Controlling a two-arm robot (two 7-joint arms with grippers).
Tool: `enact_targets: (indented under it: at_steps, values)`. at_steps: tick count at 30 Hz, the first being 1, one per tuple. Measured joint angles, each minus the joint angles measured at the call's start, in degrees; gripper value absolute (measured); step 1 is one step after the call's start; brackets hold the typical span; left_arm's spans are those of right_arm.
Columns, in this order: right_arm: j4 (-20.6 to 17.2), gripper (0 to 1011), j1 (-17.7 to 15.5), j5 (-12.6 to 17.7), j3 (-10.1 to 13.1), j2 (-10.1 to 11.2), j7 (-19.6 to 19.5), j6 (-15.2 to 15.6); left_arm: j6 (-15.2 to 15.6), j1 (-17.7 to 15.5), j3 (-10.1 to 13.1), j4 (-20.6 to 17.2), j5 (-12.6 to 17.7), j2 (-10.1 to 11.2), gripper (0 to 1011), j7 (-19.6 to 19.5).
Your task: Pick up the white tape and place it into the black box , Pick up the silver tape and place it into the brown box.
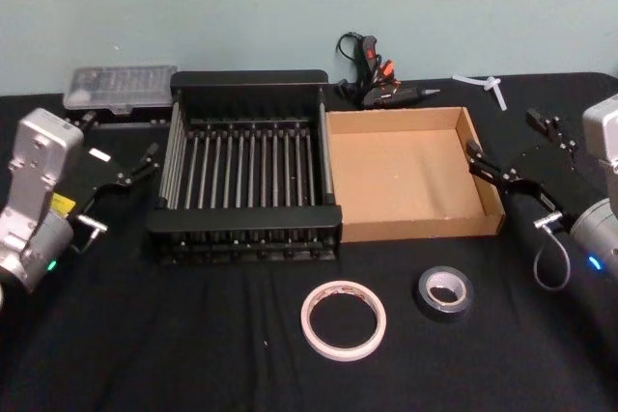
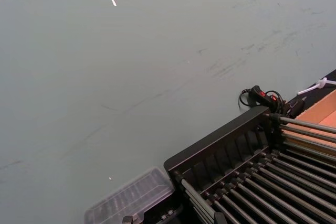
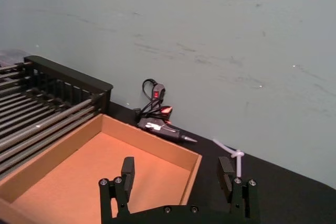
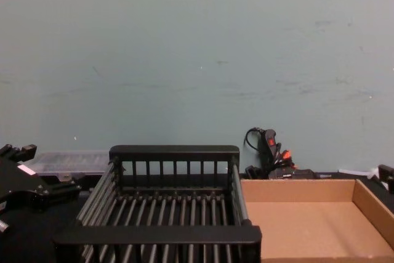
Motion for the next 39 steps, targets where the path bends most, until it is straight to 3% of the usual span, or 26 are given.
enact_targets:
  at_steps: [11,22,39]
  values:
    - [-7.2,1002,-4.9,2.0,2.3,1.0,1.2,4.8,0.0,0.0,0.0,0.0,0.0,0.0,1001,0.0]
    - [-14.4,1002,-9.9,5.5,4.5,1.2,1.8,14.6,0.0,0.0,0.0,0.0,0.0,0.0,1001,0.0]
    - [-19.3,1002,-14.3,8.5,7.1,0.9,3.0,25.2,0.0,0.0,0.0,0.0,0.0,0.0,1001,0.0]
